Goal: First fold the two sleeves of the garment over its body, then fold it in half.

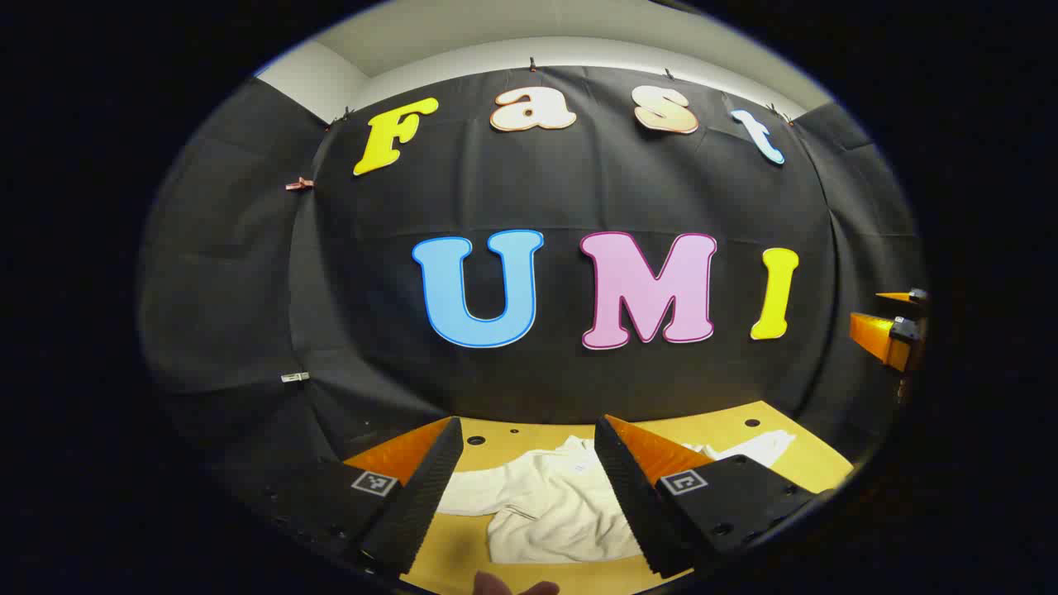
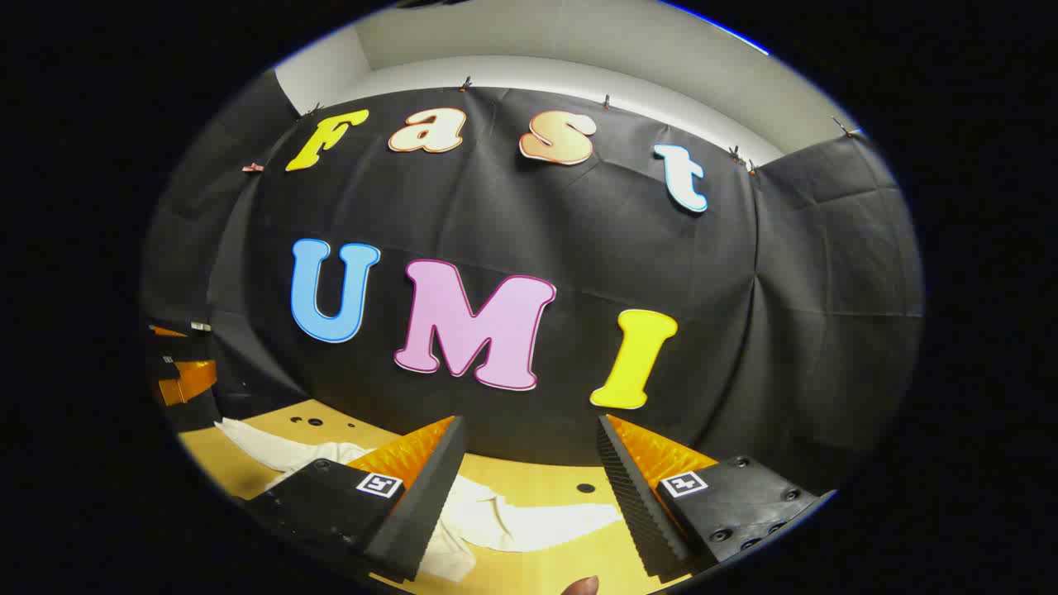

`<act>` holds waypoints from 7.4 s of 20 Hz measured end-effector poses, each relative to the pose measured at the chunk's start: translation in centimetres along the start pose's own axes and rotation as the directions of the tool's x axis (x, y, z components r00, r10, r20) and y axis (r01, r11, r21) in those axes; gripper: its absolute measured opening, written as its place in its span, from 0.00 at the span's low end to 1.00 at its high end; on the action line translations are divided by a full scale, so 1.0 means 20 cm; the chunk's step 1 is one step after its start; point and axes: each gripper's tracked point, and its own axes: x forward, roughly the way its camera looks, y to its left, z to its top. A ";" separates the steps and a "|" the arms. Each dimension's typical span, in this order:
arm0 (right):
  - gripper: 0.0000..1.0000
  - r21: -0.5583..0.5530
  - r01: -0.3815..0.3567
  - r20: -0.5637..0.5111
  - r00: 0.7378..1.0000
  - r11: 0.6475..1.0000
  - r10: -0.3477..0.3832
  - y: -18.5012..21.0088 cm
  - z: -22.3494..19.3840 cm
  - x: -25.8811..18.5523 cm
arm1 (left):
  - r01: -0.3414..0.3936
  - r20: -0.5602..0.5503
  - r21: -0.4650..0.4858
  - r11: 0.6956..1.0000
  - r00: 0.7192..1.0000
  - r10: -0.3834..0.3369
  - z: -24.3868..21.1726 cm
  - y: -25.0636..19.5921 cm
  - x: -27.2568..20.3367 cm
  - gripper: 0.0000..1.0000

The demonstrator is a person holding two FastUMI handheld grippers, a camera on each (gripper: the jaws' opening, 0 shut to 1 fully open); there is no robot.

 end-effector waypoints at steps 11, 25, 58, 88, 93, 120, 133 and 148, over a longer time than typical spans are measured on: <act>0.97 -0.006 0.030 -0.030 0.999 1.000 -0.030 0.35 -0.01 0.09 | 0.019 -0.032 -0.067 0.998 0.999 -0.021 -0.10 0.30 0.23 0.99; 0.97 0.003 0.077 -0.111 0.991 0.997 -0.076 0.15 -0.15 0.27 | 0.032 -0.034 -0.055 0.998 0.999 -0.034 -0.13 0.19 0.35 0.99; 0.96 0.117 0.390 -0.737 0.651 0.913 -0.183 -1.12 -2.30 1.13 | -0.042 -0.280 0.008 0.999 0.959 0.042 -0.77 -0.23 0.68 0.99; 0.10 0.102 0.323 -0.542 0.811 0.941 -0.219 -0.36 -1.17 0.36 | -0.008 -0.171 -0.011 1.000 0.985 0.006 -0.61 0.19 0.45 0.99; 0.10 0.156 0.282 -0.517 0.840 0.947 -0.165 0.03 -1.03 0.37 | -0.006 -0.145 -0.013 1.000 0.989 0.004 -0.59 0.33 0.39 0.99; 0.11 0.184 -0.057 -0.626 0.763 0.981 0.161 1.68 -1.46 0.70 | -0.265 -0.215 0.043 0.963 0.939 0.268 -1.03 1.39 0.66 0.99; 0.26 0.309 -0.084 -0.694 0.661 0.947 0.285 1.93 -1.59 0.60 | -0.314 -0.277 0.040 0.949 0.909 0.312 -1.30 1.63 0.73 1.00; 0.52 0.295 -0.226 -0.650 0.665 0.929 0.368 1.82 -1.32 0.33 | -0.233 -0.503 -0.100 0.967 0.851 0.153 -1.79 1.70 0.99 1.00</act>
